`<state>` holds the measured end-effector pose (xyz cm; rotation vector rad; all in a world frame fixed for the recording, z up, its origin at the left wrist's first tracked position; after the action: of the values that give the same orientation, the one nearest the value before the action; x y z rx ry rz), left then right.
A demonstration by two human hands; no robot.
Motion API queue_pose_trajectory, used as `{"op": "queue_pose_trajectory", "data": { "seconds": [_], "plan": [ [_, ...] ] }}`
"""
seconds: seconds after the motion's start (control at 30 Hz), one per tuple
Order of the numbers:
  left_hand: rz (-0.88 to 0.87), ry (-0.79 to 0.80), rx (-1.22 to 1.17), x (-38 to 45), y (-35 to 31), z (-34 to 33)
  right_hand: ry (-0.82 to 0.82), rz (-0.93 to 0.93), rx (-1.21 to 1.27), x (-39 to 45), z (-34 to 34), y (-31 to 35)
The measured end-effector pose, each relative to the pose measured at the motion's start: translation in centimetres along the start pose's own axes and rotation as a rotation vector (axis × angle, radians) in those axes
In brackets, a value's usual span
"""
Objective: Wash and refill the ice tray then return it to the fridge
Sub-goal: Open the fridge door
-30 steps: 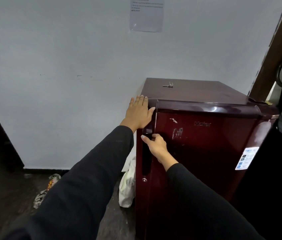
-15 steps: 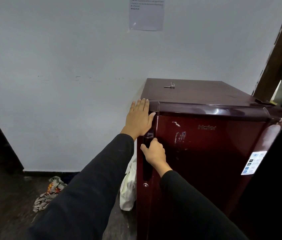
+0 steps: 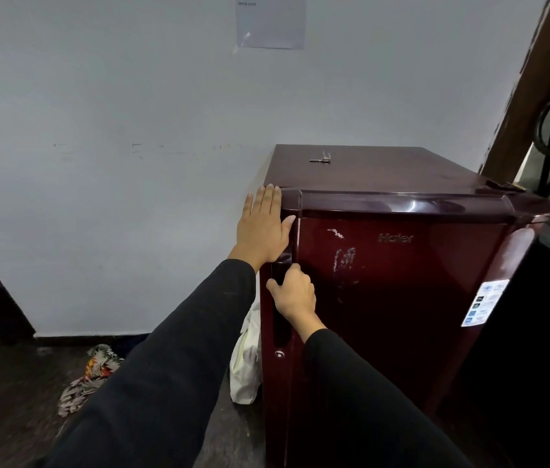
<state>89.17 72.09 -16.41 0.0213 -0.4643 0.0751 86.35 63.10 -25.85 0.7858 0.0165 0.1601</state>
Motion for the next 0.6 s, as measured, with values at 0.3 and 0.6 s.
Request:
{"op": "queue_pose_trajectory", "data": {
  "seconds": [0.3,0.6],
  "plan": [
    [0.000,-0.068,-0.006,-1.8,-0.3,0.1,-0.056,0.024,-0.017,-1.6,-0.1,-0.9],
    [0.060,-0.148,-0.058,-5.6,-2.3,1.7,-0.085,0.024,0.019,-5.1,0.9,-2.2]
  ]
}}
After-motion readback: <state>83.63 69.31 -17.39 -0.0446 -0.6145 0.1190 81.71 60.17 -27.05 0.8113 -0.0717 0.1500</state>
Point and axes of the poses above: each hand's wrist, its own x-axis towards the middle knuckle, its own z-axis out of the back of the hand, y = z × x, the point moved 7 cm from there along x, towards the middle knuckle, and after that the axes turned 1 degree about y, right-handed, at the moved point
